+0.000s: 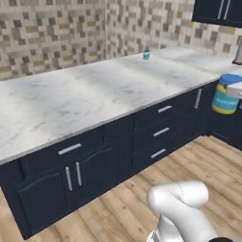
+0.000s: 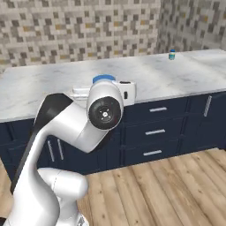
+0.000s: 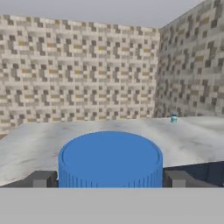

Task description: The dining table condiment station is running low on mayonnaise. Refill the condiment station by opening the cabinet and taking the mayonnaise from the cabinet and placing it on the dining table.

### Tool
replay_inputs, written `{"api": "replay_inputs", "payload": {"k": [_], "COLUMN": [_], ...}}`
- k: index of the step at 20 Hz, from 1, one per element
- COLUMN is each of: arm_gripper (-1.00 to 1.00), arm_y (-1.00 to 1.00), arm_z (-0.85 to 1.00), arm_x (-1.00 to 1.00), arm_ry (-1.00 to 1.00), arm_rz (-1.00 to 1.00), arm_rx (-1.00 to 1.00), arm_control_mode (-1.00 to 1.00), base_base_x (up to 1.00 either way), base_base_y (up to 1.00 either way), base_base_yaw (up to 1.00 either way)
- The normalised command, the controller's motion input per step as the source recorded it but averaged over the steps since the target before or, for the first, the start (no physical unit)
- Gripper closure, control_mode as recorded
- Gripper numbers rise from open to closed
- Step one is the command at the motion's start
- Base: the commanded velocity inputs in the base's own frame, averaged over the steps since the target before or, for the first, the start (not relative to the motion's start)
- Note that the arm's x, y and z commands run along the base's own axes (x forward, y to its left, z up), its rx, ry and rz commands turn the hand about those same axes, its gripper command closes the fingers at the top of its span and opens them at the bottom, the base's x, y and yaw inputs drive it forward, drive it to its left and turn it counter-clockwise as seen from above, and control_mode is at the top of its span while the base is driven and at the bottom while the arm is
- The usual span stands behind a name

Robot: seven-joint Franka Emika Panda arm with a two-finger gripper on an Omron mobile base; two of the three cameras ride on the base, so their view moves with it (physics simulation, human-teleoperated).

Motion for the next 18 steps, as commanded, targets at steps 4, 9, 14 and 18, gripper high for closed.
{"api": "replay_inputs", "payload": {"k": [4, 9, 14, 18], "arm_gripper": [1.00, 1.00, 1.00, 1.00], "arm_y": [0.00, 0.00, 0.00, 0.00], "arm_z": [0.00, 0.00, 0.00, 0.00], "arm_x": [0.00, 0.00, 0.00, 0.00], "arm_ry": [0.00, 0.00, 0.00, 0.00], "arm_rz": [0.00, 0.00, 0.00, 0.00], "arm_rx": [0.00, 0.00, 0.00, 0.00], "arm_control_mode": [1.00, 1.00, 1.00, 1.00], "base_base_x": [0.04, 0.00, 0.10, 0.56], "base_base_y": [1.00, 1.00, 1.00, 1.00], "base_base_yaw": [-0.44, -0.24, -0.08, -0.09]}}
